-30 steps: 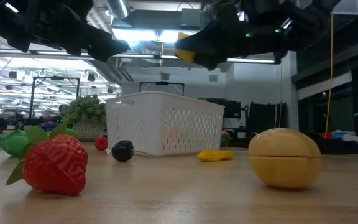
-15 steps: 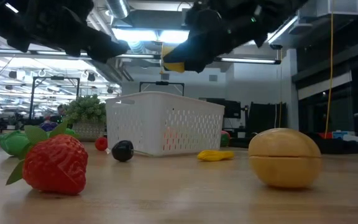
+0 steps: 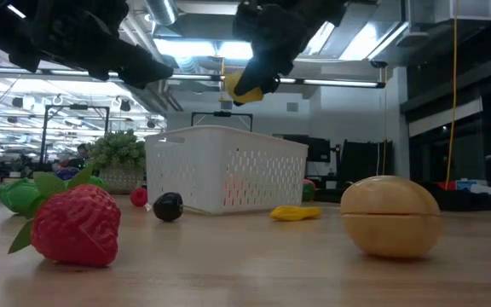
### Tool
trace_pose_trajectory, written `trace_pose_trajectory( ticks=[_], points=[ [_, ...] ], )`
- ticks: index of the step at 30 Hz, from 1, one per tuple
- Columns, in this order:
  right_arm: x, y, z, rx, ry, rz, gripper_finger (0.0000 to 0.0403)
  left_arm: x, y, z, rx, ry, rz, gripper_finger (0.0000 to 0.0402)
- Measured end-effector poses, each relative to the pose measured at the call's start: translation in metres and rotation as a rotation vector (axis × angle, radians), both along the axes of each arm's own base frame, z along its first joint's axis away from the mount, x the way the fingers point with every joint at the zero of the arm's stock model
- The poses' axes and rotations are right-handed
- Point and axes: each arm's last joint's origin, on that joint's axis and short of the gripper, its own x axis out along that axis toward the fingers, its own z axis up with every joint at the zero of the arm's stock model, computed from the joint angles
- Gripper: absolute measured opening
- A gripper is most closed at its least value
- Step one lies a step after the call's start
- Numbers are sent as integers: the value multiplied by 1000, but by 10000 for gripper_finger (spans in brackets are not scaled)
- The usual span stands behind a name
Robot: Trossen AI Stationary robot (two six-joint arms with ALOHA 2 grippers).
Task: Pick and placing Produce into tupperware
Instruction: Put the lemon into the white bin
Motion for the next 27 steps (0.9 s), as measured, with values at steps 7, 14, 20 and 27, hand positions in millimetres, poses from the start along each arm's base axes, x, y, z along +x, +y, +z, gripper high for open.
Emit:
trace_pose_trajectory(
  ticks=[7, 14, 20, 27],
  points=[
    [5, -1, -9, 2, 64, 5, 207, 0, 0, 0, -3, 4, 1, 261],
    [1, 5, -15, -26, 127, 47, 207, 0, 0, 0, -3, 5, 1, 261],
    [3, 8, -27, -31, 178, 77, 207, 0, 0, 0, -9, 6, 2, 261],
    [15, 9, -63, -44, 256, 121, 207, 0, 0, -1, -12, 15, 3, 261]
  ],
)
